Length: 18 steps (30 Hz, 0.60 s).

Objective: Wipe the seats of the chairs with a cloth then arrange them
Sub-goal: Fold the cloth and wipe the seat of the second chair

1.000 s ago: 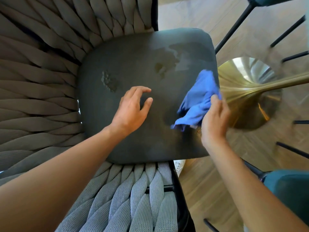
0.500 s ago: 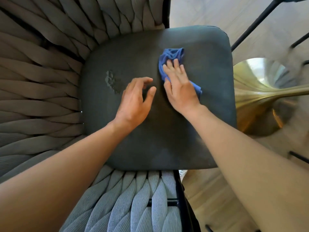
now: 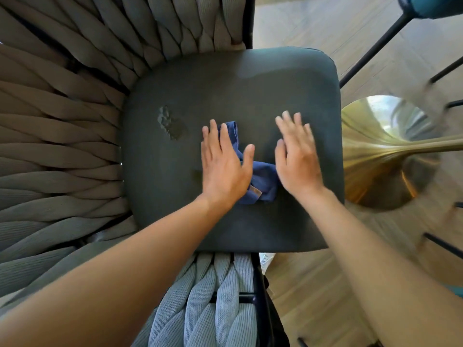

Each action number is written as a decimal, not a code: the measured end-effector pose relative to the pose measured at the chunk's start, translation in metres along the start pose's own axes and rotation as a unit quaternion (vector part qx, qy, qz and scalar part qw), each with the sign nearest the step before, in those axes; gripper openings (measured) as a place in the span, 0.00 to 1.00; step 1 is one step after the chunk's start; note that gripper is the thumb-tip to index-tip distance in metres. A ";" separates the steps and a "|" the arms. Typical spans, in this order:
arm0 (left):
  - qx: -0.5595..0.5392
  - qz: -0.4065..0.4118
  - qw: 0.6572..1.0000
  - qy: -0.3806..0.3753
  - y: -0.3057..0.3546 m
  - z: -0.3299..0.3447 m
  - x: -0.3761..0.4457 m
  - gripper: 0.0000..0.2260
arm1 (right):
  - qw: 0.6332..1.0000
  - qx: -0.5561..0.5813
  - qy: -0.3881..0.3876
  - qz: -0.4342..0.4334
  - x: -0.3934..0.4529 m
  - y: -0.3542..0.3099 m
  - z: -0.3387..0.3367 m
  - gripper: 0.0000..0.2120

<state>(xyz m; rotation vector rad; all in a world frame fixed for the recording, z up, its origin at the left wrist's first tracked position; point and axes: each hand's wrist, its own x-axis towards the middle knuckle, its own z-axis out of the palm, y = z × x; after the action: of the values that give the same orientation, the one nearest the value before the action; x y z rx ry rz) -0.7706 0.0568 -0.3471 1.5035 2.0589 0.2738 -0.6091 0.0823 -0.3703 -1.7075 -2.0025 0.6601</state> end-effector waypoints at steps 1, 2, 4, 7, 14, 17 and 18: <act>0.002 -0.026 1.000 -0.014 0.009 0.008 0.001 0.37 | 0.999 -0.034 -0.009 -0.006 0.005 0.010 -0.001 0.23; 0.010 -0.047 0.999 -0.024 0.016 0.016 0.002 0.38 | 0.998 -0.063 -0.020 -0.017 0.007 0.017 0.000 0.23; 0.069 -0.039 0.997 -0.022 0.020 0.028 0.001 0.38 | 0.992 -0.108 -0.034 -0.047 0.007 0.027 0.004 0.23; 0.176 0.064 0.982 -0.006 0.002 0.038 -0.012 0.33 | 0.989 -0.136 -0.022 -0.053 0.004 0.030 0.010 0.23; 0.228 0.353 0.905 -0.064 -0.065 0.010 -0.034 0.28 | 0.985 -0.158 -0.046 -0.045 0.002 0.019 0.010 0.23; 0.251 0.385 0.883 -0.098 -0.076 -0.012 -0.025 0.44 | 0.984 -0.146 -0.074 -0.076 -0.005 0.003 0.015 0.24; 0.255 0.370 0.888 -0.094 -0.077 -0.021 -0.019 0.47 | 0.983 -0.141 -0.086 -0.084 -0.008 -0.003 0.017 0.25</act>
<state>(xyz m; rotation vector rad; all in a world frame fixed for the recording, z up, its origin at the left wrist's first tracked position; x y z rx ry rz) -0.8408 0.0162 -0.3605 2.4980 1.3686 -0.1531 -0.6206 0.0730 -0.3821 -1.6543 -2.4294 0.5005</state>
